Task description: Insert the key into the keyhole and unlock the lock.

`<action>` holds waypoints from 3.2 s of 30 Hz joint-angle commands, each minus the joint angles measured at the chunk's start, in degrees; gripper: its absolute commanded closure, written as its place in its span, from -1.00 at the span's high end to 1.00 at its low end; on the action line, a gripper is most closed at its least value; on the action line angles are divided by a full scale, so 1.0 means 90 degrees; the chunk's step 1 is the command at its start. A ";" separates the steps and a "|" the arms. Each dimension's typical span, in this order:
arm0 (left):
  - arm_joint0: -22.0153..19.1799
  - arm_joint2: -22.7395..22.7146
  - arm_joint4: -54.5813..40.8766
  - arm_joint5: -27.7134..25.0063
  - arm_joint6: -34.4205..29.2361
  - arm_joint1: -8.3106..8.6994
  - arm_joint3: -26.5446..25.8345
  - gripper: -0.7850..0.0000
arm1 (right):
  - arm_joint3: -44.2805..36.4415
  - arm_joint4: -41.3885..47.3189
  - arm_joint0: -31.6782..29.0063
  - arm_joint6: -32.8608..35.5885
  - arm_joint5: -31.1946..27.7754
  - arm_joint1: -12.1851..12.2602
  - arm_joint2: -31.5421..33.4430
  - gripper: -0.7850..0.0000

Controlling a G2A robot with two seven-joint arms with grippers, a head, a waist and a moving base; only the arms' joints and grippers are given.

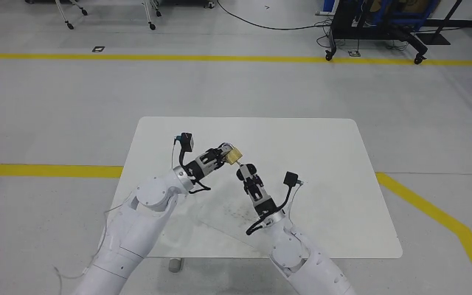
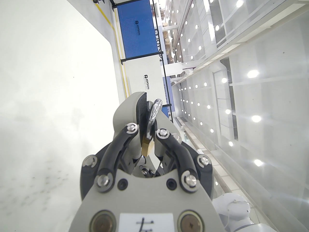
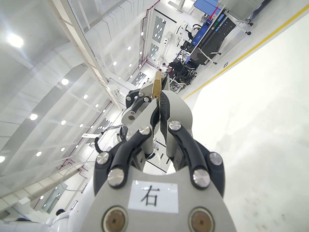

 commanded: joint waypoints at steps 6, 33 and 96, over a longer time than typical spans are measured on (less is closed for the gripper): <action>-0.0009 0.0069 0.0531 -0.0078 0.0201 -0.0017 -0.0030 -1.00 | -0.0088 0.0025 -0.0084 0.0031 -0.0021 -0.0024 0.0086 -1.00; -0.0035 -0.0087 -0.0040 0.0018 -0.0197 -0.0092 0.0161 -1.00 | -0.0363 -0.0163 -0.0400 0.0105 -0.0211 -0.0066 0.0514 1.00; -0.0141 -0.0417 -0.2881 0.1002 -0.2853 -0.0168 0.0560 -1.00 | -0.1504 0.5224 -0.0460 0.6603 0.0050 0.0555 0.1288 0.21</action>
